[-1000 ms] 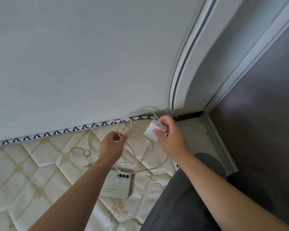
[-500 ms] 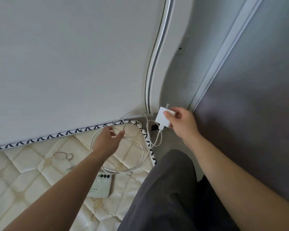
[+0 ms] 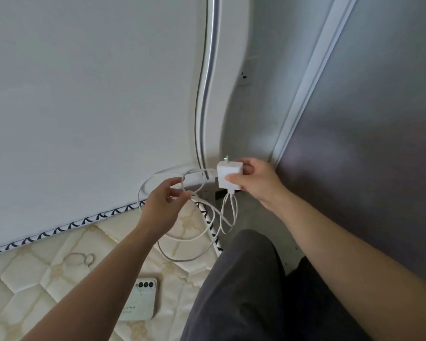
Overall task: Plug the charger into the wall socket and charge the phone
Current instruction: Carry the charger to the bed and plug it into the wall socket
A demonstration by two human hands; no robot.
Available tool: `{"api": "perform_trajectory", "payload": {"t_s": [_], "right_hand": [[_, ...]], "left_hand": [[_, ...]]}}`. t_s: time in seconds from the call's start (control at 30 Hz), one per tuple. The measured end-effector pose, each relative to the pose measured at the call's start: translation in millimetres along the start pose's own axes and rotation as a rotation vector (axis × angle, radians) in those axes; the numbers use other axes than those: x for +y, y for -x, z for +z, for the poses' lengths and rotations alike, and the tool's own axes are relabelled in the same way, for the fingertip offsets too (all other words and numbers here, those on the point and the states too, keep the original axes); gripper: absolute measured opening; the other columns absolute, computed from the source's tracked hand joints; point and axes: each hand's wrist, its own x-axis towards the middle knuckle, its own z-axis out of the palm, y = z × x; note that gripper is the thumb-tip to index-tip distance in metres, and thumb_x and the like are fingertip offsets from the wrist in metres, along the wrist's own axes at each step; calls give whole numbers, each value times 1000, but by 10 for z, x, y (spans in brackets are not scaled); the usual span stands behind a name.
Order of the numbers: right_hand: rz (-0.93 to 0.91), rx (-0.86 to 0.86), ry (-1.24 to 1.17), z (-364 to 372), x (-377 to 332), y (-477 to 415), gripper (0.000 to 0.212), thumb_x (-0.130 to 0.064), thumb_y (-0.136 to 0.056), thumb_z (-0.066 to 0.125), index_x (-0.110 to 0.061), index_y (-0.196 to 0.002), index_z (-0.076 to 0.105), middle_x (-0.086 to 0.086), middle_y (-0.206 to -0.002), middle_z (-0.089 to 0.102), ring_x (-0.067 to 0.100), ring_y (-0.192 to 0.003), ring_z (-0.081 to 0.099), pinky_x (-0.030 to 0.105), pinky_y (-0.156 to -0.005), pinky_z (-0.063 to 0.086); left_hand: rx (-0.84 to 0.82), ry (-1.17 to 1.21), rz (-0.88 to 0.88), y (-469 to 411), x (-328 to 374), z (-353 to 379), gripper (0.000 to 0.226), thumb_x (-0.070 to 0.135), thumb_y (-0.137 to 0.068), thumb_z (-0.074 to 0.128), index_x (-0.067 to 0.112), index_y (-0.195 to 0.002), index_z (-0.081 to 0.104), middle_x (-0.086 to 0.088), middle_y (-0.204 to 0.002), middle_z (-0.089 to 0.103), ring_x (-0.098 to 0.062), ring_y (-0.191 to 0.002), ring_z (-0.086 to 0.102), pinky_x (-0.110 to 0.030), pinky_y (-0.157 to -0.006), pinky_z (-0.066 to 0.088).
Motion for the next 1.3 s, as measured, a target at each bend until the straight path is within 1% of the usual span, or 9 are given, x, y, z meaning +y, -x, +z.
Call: {"api": "perform_trajectory", "payload": {"t_s": [0.13,0.27,0.4,0.53,0.77,0.93,1.0,1.1,1.3], "right_hand": [[-115,68,-91,-44,-151,-132,25,-4,-69,73,-22,-85,65,-3,-85,70,2,-68,67,15,-56,51],[-200,199,-167,-334,-430,-387,24,-14,-77,68,-27,-96,61,-1,-91,67,13,-76,66,23,-55,52],[-258,226,31,-588,-659,-723,19,-27,-82,63,-32,-98,55,-9,-92,62,11,-81,64,22,-55,55],[-289,228,235,-640,-792,-1114,16,-26,-79,63,-24,-94,58,2,-85,64,21,-76,64,31,-61,53],[-412,355,340,-617,-860,-1576,18,-32,-81,60,-19,-94,60,-3,-70,58,13,-61,57,9,-42,38],[-451,356,331,-600,-811,-1641,25,-32,-81,61,-22,-105,60,3,-81,66,20,-72,65,26,-60,50],[-471,345,327,-576,-802,-1643,27,-32,-82,61,-21,-106,61,4,-84,67,20,-72,65,27,-61,51],[-491,358,320,-526,-832,-1638,27,-30,-83,62,-17,-106,62,5,-80,66,23,-70,65,28,-61,50],[-455,370,342,-430,-858,-1629,18,-26,-84,61,-9,-88,60,-4,-61,52,11,-56,51,8,-41,34]], "left_hand": [[30,63,14,-123,236,187,34,34,-82,65,26,-115,57,1,-87,70,-13,-81,64,-21,-66,44],[73,135,1,-287,503,473,30,35,-84,61,29,-114,56,2,-88,71,-3,-73,61,-15,-55,42],[98,227,-33,-420,663,660,34,37,-86,58,26,-118,55,1,-91,69,-12,-84,62,-23,-62,41],[99,255,-55,-461,695,777,32,38,-82,62,30,-113,55,5,-84,64,5,-63,60,-10,-48,42],[127,270,-125,-540,584,1009,24,29,-86,59,38,-108,58,7,-94,65,-7,-62,59,-18,-48,43],[137,400,-190,-597,560,1106,19,35,-87,54,38,-102,66,13,-80,67,-7,-63,53,-26,-68,45],[100,496,-220,-611,570,1109,16,40,-86,55,38,-95,69,15,-66,56,-7,-58,45,-26,-62,41],[74,614,-241,-614,606,1092,17,44,-85,57,37,-90,72,6,-79,55,-8,-60,41,-24,-59,39],[146,529,-187,-636,600,996,15,43,-86,57,41,-91,70,22,-59,63,-1,-51,47,-21,-57,39]]}}
